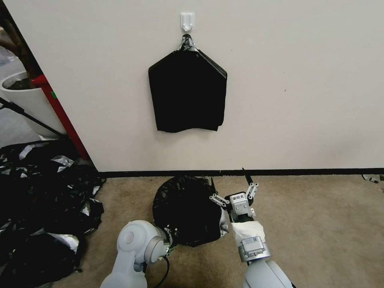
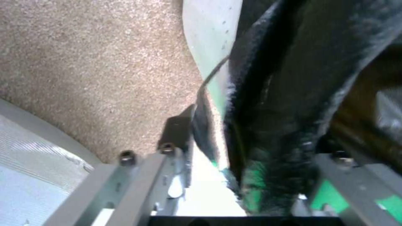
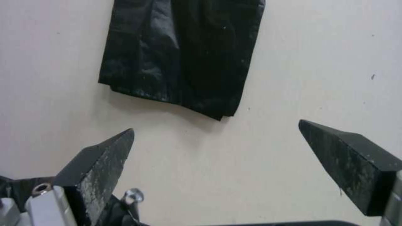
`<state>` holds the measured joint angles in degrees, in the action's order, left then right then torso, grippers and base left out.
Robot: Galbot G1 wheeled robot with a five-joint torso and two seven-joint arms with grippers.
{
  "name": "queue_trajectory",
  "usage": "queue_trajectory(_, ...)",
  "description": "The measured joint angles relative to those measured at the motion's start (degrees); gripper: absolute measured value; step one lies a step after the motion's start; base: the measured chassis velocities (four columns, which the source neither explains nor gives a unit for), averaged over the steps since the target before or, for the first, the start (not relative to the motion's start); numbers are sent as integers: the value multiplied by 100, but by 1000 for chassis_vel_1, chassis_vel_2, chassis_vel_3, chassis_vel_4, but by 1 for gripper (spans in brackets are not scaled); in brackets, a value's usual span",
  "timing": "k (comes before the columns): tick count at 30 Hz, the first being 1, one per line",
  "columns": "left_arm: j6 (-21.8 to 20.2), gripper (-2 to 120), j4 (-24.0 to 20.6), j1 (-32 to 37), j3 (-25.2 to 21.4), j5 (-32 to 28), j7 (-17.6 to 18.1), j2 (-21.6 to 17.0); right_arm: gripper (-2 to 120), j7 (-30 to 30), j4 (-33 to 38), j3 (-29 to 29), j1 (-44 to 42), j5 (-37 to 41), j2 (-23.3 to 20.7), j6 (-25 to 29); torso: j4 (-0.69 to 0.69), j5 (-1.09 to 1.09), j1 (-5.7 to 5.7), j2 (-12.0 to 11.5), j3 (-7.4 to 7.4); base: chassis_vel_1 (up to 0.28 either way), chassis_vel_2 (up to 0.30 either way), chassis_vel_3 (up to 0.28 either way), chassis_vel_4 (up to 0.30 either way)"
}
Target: Place a trash bag onto the trash bin.
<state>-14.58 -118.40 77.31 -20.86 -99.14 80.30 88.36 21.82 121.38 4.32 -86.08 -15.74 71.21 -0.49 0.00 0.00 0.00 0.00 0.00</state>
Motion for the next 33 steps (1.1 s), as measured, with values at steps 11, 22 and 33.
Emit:
queue_trajectory(11, -485, 77, -1076, 317, 391, 662, -241, -632, 100, 261, -148, 12, 233, 1085, 119, 47, 1, 0, 0, 0, 0, 0, 0, 0, 0)
queue_trajectory(22, -1114, 100, -1568, -11, 577, 1994, -1207, -1921, 100, 480, -49, 750, 289, 2290, 526, -18, 0, -1, 0, 0, 0, 0, 0, 0, 0)
queue_trajectory(33, 1887, 100, 896, -605, 272, 7063, -6470, -2700, 100, -394, -478, 2163, 180, 1308, 1005, 939, -1, 0, 1, 0, 1, 0, 0, 0, 0)
